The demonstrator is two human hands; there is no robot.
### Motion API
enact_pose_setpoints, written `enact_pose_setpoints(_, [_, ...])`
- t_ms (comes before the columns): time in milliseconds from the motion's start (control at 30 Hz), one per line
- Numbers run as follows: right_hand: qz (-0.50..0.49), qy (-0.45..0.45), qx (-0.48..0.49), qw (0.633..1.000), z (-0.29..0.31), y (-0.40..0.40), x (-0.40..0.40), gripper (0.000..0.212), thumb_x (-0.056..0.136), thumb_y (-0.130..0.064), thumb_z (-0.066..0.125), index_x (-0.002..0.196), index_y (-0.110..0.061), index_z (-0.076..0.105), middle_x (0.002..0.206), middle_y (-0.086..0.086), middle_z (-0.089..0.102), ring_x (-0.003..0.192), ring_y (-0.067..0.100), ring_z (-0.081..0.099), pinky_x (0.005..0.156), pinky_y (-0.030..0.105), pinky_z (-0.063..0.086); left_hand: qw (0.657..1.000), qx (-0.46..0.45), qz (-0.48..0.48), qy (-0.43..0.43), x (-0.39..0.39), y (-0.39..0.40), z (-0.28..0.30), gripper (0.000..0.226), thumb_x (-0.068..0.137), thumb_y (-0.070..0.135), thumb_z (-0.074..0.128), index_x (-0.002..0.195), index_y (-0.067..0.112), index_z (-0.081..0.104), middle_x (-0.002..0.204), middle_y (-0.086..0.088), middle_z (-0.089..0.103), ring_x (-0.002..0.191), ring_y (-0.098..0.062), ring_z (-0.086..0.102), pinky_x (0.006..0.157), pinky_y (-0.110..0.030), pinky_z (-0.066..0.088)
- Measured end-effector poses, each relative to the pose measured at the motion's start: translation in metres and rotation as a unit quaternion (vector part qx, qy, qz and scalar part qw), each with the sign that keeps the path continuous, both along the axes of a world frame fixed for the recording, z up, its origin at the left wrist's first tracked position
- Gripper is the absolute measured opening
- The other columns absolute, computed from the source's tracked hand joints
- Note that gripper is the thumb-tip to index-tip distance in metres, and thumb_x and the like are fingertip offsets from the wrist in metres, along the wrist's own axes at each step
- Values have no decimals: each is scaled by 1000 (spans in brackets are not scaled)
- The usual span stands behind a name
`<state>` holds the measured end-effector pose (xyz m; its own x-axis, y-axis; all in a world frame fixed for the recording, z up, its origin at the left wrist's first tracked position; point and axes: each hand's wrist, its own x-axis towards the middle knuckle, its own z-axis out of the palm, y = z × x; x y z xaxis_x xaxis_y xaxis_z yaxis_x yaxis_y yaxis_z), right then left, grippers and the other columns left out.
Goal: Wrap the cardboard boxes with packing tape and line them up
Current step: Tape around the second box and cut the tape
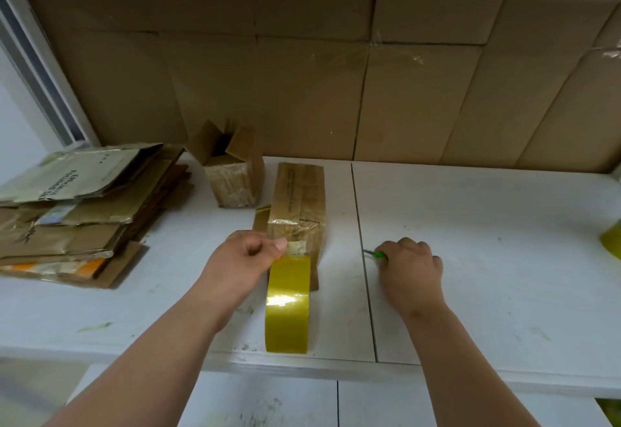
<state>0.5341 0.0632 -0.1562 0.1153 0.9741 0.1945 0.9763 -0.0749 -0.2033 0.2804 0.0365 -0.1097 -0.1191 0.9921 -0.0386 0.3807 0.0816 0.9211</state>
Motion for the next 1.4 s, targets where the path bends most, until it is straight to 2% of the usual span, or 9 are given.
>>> enact_pose_setpoints(100, [-2,67,75,995,17,-18,-16,21,102,-28,42,110,-30,62,99,-6,61,102,23,48,81,32,21,1000,-7,-21,-1,-1,-2,-4,38,93,47,60,85,13,77,119,16,54,110,-6,57,106,-42,44])
enact_pose_setpoints(233, [99,198,80,972,41,-35,-36,18,104,-30,40,111,-28,56,78,-11,56,73,16,56,65,30,41,999,-12,-45,-17,-5,-5,-6,43,91,51,58,90,12,77,123,20,50,114,2,51,106,-36,42])
enact_pose_setpoints(400, [156,225,29,961,63,-47,-59,37,103,-27,44,137,-39,54,109,-9,63,94,5,59,81,17,47,994,-34,-73,-74,-6,-11,-1,23,87,47,68,85,28,79,125,24,47,113,4,51,83,-21,43])
enact_pose_setpoints(500, [173,179,-11,968,73,-50,-68,41,104,-22,40,140,-39,51,102,-8,58,87,5,55,73,12,43,991,-32,-79,-101,-7,-11,-4,14,85,48,71,88,36,77,132,19,52,116,-5,57,93,-30,49])
enact_pose_setpoints(667, [167,105,1,980,84,-50,-78,23,102,-27,43,120,-31,57,100,-8,64,82,9,57,71,26,49,990,-23,-81,-110,-3,-11,-5,15,92,38,65,85,29,75,120,9,62,104,-12,64,97,-41,52])
enact_pose_setpoints(800, [151,67,14,986,87,-52,-79,25,100,-29,45,117,-35,63,103,-7,65,91,16,61,80,35,52,989,-22,-88,-113,-3,-12,-5,18,94,36,64,84,25,74,118,8,63,104,-12,64,96,-39,52])
enact_pose_setpoints(1033, [135,40,-17,990,96,-50,-88,29,101,-28,46,120,-37,66,106,-4,63,95,17,61,81,32,53,990,-20,-89,-110,0,-15,-2,20,95,37,62,89,23,74,116,8,63,101,-10,64,77,-21,48])
enact_pose_setpoints(1200, [133,51,-29,989,101,-50,-83,30,100,-27,47,120,-38,67,111,-5,64,98,16,61,85,34,54,990,-18,-92,-101,0,-14,-3,31,80,57,61,88,30,74,117,10,63,107,-12,63,97,-39,50])
enact_pose_setpoints(1400, [146,23,-39,988,95,-42,-90,27,100,-24,48,114,-34,69,101,-3,62,92,18,60,80,36,55,993,-21,-76,-85,3,-12,-4,20,94,41,61,84,27,73,113,6,64,103,-14,63,94,-38,51])
